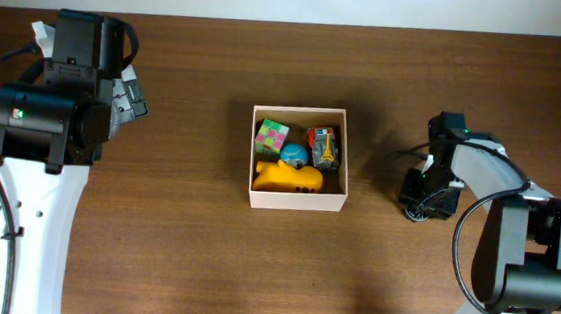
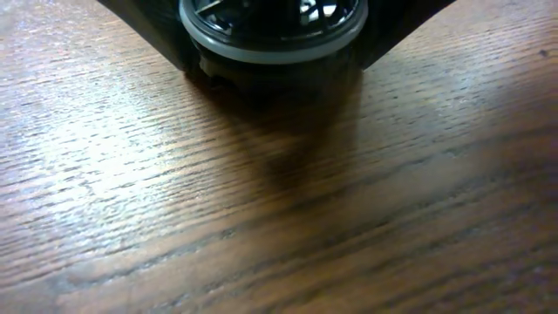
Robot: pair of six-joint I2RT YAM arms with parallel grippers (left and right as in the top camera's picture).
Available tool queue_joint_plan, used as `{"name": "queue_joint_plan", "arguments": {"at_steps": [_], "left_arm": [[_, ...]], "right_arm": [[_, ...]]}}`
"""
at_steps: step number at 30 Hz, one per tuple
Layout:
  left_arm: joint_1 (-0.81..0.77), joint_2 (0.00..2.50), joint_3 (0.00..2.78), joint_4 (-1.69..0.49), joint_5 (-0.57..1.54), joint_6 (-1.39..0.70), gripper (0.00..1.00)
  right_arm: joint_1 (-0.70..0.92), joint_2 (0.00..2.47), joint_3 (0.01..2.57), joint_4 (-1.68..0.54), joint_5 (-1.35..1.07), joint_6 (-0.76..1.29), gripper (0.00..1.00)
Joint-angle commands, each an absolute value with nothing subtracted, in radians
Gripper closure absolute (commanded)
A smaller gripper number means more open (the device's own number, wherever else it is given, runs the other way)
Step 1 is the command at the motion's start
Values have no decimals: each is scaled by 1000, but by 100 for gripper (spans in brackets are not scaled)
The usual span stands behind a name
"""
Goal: Pack container
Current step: 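Lower the black toy into the box and release it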
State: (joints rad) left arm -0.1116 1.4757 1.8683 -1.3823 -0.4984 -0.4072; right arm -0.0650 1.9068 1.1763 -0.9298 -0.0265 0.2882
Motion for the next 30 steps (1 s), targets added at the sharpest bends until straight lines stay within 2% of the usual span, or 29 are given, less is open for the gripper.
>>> {"name": "queue_joint_plan", "arguments": {"at_steps": [1,6,10,16,23,30], "left_arm": [[-109,1477,1865,-1382,-513,-395,1],[-109,1477,1865,-1382,-513,-395,1],[-109,1477,1865,-1382,-513,-395,1],[-109,1477,1865,-1382,-513,-395,1],[-109,1477,1865,-1382,-513,-395,1],[-109,1477,1865,-1382,-513,-395,1]], "right_arm": [[-64,1849,1232,-942,-29,292,49],[-26,1771,1311,-996,-19,266,57],[45,1693,1394,-1060,-14,266,58],[240,1594,1526,-1083,-14,266,57],[463,1612,1559,-888,9,191,56],[504,1815,1554,-770,-9,191,57]]}}
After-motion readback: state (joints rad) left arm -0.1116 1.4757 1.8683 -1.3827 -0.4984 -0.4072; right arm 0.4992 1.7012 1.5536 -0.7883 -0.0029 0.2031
